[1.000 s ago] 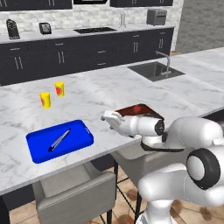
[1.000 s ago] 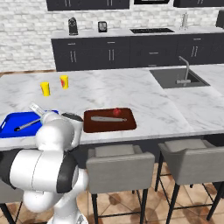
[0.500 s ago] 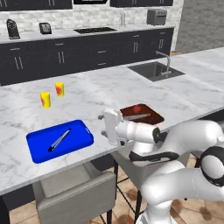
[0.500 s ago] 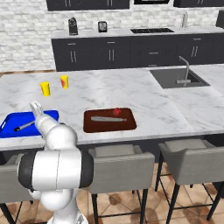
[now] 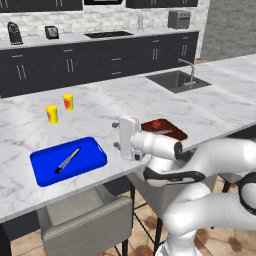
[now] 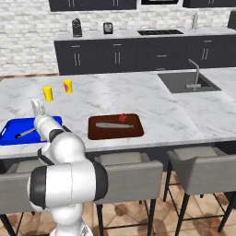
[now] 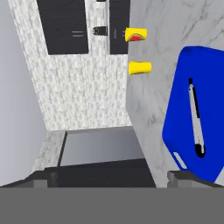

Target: Gather the sweet potato and bell pepper from the fridge and place them on a tray on the dining counter. Then gather the steaks from the fridge and place them on the other tray.

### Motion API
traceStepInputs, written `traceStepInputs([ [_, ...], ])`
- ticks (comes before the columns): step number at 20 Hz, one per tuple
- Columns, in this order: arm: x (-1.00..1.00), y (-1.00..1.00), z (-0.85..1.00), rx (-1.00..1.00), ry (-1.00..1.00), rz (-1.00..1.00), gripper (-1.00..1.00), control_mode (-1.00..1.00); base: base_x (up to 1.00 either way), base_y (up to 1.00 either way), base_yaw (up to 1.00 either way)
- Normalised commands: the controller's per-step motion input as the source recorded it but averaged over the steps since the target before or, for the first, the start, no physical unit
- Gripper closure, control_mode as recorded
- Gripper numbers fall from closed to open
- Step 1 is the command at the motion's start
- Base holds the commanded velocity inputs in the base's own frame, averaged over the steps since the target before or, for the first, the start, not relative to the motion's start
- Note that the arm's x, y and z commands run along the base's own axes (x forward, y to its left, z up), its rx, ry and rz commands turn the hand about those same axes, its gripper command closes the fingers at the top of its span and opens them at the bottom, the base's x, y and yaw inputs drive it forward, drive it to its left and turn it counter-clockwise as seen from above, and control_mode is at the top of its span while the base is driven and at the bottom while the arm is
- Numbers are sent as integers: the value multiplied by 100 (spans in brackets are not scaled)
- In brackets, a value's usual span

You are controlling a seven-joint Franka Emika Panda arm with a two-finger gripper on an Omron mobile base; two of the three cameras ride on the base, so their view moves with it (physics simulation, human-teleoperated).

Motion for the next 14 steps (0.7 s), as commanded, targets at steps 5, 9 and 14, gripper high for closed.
traceStepInputs([
  [5, 0, -15, 100, -1, 5, -18, -100, -100, 0, 0, 0],
  [9, 0, -26, 100, -3, 7, -15, -100, -100, 0, 0, 0],
  [14, 0, -42, 100, -4, 16, -24, -100, -100, 0, 0, 0],
])
